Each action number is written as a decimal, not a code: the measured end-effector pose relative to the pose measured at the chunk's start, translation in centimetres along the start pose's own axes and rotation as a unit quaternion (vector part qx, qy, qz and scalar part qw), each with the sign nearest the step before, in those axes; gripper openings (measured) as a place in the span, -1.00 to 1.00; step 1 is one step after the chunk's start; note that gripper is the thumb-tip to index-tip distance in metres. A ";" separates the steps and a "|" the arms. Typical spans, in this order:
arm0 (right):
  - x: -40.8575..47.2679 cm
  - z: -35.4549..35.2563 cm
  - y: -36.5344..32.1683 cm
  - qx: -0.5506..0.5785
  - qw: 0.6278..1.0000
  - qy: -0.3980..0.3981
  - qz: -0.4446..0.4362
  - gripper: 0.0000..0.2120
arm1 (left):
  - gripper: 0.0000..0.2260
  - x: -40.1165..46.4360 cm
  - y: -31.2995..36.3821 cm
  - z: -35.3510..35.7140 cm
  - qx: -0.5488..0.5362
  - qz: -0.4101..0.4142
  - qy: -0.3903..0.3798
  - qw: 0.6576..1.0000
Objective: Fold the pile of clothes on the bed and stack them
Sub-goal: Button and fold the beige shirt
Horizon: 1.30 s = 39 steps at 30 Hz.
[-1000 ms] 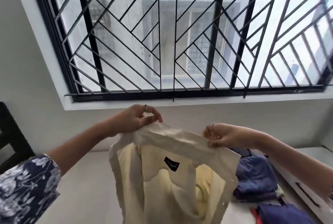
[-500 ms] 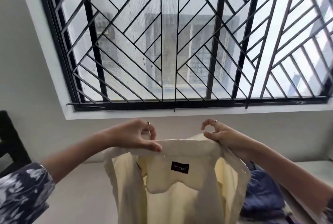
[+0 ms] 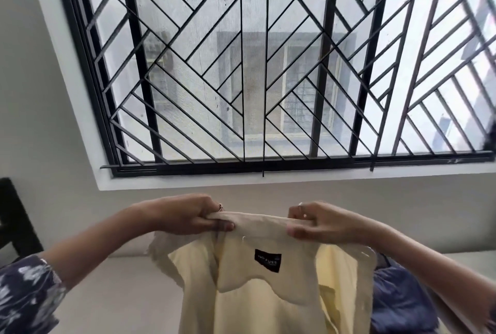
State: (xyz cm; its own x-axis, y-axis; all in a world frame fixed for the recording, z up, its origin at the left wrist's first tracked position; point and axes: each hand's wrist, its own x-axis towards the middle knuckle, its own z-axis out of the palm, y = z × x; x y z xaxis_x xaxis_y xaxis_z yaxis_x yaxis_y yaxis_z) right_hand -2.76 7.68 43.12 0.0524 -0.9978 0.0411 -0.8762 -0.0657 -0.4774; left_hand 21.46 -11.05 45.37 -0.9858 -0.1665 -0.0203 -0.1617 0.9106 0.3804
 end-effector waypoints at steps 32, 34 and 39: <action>9.4 -4.0 0.6 -0.183 0.926 0.271 0.189 -0.87 | -0.63 3.2 -0.2 -6.0 0.375 -0.172 0.219 0.884; 9.9 -3.9 0.6 -0.187 0.915 0.281 0.222 -0.82 | -0.74 3.1 -0.4 -6.0 0.449 -0.172 0.216 0.850; 11.1 -3.1 0.2 -0.239 0.872 0.332 0.270 -0.71 | -0.74 3.3 -1.0 -5.6 0.458 -0.237 0.202 0.833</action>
State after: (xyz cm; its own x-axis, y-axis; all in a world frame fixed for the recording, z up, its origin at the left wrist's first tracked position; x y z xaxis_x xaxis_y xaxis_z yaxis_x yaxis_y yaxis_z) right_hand -3.82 -3.39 46.18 -0.5796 -0.6452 0.4978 -0.7947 0.5826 -0.1703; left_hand 18.63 -14.58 50.07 -0.7355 -0.5346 0.4162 -0.6775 0.5822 -0.4495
